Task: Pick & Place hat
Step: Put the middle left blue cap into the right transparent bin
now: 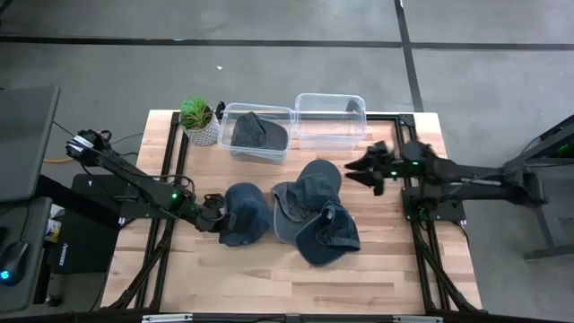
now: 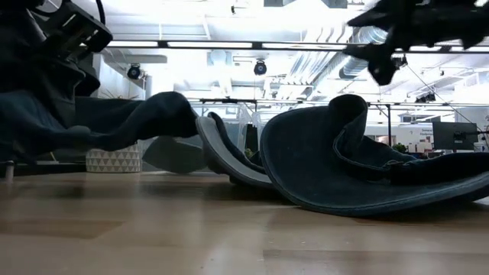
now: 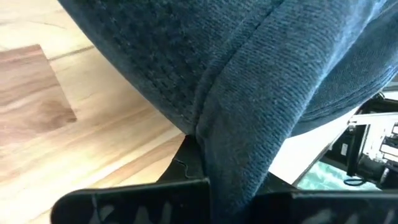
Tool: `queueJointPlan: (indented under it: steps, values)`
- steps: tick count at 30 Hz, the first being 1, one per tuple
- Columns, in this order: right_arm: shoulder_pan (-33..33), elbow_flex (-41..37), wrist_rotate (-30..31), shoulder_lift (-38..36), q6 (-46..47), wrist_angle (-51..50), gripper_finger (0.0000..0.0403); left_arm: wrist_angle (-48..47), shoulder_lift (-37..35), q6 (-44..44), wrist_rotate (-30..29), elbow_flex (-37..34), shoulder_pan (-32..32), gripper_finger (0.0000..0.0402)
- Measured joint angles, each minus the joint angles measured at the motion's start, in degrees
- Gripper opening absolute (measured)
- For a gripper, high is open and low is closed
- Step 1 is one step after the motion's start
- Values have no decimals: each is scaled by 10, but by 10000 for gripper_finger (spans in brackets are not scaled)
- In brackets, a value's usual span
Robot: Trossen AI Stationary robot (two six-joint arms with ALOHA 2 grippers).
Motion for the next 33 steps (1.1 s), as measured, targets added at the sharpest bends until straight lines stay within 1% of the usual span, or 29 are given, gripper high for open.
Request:
queueJointPlan:
  steps: [3, 5, 6, 8, 11, 14, 20, 23, 28, 33]
  values:
    - [9, 18, -1, 89, 20, 48, 222, -2, -4, 0, -3, 0, 0, 0]
    - [19, 29, -8, 143, 5, 90, 222, -4, -4, 0, -3, 0, 0, 0]
    - [27, 36, -15, 168, -21, 108, 222, -4, -4, 0, -4, 0, 0, 0]
    - [51, 52, -24, 215, -103, 122, 222, -4, -4, 2, -4, 0, 0, 0]
    - [96, 91, -11, 280, -249, 119, 222, -4, -4, 3, -4, 0, 0, 0]
    - [142, 136, 41, 340, -378, 104, 222, -4, -4, 4, -4, 0, 0, 0]
    - [215, 221, 207, 447, -572, 81, 222, 0, -4, 4, -5, 0, 0, 0]
    - [238, 254, 273, 494, -625, 71, 222, 9, -4, 4, -4, 0, 0, 0]
    - [271, 288, 329, 555, -693, 69, 222, 27, -4, 4, -5, 1, 0, 0]
    - [306, 311, 394, 595, -765, 87, 222, 47, -4, 18, -4, 1, 0, 0]
